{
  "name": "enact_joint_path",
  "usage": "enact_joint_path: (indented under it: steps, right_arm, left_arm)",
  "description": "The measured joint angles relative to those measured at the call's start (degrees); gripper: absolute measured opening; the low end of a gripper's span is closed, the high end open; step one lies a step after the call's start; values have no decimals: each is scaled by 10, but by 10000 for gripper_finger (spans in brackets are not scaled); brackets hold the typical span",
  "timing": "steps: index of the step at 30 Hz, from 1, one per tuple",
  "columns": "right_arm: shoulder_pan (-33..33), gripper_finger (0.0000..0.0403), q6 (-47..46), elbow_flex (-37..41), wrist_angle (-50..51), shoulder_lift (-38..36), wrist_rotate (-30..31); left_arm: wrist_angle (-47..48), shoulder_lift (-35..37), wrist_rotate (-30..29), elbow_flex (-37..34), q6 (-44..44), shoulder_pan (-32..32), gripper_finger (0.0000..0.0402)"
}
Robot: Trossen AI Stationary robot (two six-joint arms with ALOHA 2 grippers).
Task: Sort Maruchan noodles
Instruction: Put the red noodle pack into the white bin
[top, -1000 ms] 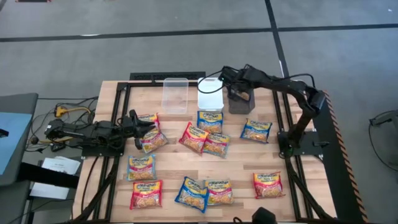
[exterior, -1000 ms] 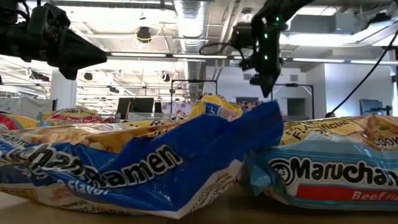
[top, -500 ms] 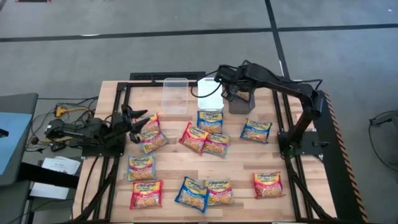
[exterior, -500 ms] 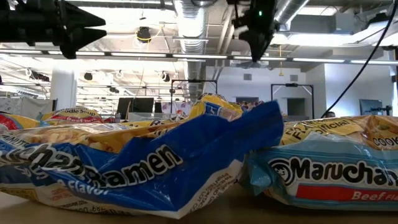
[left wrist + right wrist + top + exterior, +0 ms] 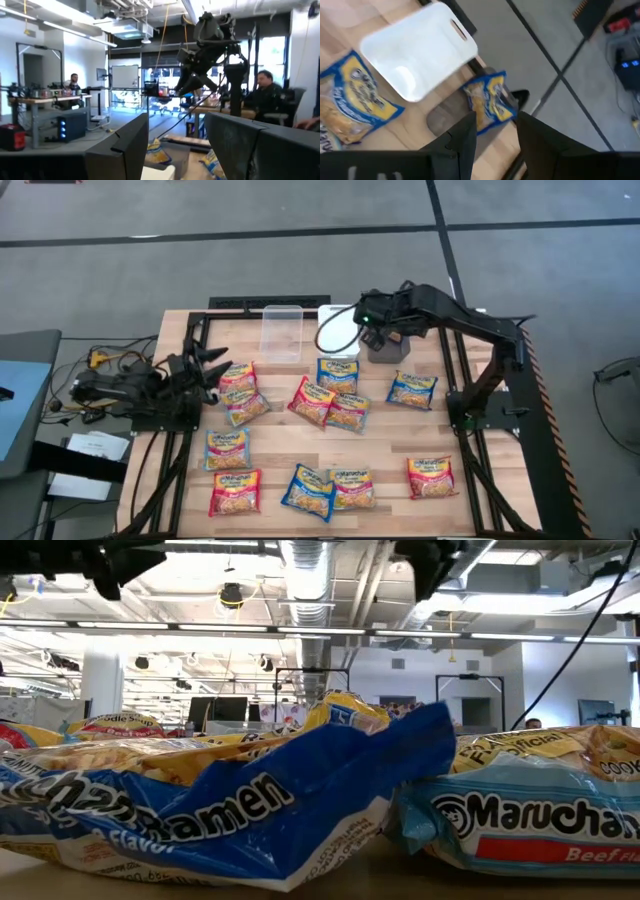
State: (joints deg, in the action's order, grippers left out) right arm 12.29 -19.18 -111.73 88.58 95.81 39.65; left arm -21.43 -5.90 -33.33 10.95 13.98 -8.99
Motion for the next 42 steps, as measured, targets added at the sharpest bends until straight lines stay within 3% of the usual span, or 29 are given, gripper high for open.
enact_joint_path:
  steps: [8, 14, 19, 23, 28, 35, 42]
  right_arm:
    - [-43, 163, -123, 118, 14, -71, 21]
    - [-80, 163, -236, 246, -2, -132, 20]
    - [-116, 163, -285, 324, -54, -168, -14]
    - [-155, 163, -292, 372, -135, -189, -27]
    - [-200, 163, -285, 401, -219, -197, -55]
    - [-261, 163, -282, 418, -279, -197, -73]
    - [-302, 163, -217, 419, -313, -197, -88]
  left_arm:
    - [63, -81, 0, 68, 3, 0, 182]
    - [110, -169, 0, 118, -40, 4, 182]
    - [198, -235, 8, 169, -119, 45, 182]
    - [261, -290, 93, 207, -181, 103, 182]
    - [268, -357, 208, 243, -192, 172, 182]
    - [284, -437, 347, 293, -162, 245, 182]
    - [286, -508, 464, 342, -113, 292, 182]
